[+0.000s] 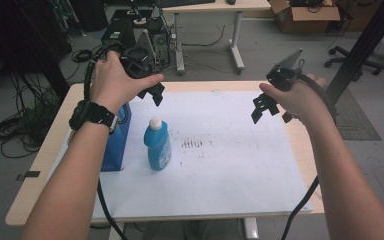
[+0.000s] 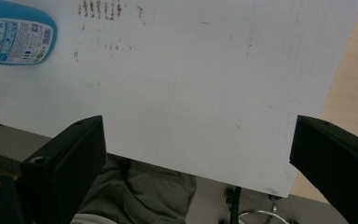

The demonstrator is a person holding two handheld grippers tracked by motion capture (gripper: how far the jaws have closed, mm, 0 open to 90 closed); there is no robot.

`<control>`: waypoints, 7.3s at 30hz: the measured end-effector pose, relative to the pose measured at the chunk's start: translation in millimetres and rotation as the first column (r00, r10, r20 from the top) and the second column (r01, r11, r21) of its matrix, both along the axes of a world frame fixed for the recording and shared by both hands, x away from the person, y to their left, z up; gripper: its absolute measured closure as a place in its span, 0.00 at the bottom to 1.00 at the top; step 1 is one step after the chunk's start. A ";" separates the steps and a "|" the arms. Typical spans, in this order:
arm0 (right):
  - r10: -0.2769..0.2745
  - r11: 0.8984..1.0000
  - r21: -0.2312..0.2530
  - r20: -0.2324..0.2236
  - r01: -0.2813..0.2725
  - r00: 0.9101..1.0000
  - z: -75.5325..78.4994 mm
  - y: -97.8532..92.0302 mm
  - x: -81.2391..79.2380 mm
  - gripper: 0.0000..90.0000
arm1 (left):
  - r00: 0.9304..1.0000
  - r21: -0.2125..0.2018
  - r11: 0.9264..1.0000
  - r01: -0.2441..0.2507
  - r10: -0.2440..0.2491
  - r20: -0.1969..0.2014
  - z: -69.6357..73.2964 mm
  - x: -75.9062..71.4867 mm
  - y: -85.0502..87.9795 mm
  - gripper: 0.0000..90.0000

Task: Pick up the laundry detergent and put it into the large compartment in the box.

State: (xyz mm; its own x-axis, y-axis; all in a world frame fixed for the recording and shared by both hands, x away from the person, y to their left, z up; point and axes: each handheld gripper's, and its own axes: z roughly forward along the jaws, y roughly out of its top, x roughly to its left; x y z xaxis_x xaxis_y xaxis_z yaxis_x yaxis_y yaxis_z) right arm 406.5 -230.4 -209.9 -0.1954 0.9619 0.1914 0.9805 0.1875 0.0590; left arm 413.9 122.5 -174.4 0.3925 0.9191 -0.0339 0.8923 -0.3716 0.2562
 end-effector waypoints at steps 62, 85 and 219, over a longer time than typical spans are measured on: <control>0.011 1.000 0.005 -0.032 -0.011 0.999 -28.4 0.3 -4.1 0.04 | 0.994 0.097 0.995 -0.001 0.011 -0.104 -106.2 -9.0 -32.2 0.04; 0.011 1.000 0.009 -0.036 -0.010 0.999 -32.1 -5.4 -6.3 0.04 | 0.993 0.124 0.992 0.001 0.014 -0.116 -119.1 -7.4 -37.7 0.12; 0.024 0.999 0.027 -0.035 -0.023 0.999 -20.4 -13.5 -2.7 0.04 | 0.976 0.088 0.974 -0.208 0.212 -0.040 77.2 5.1 54.1 0.42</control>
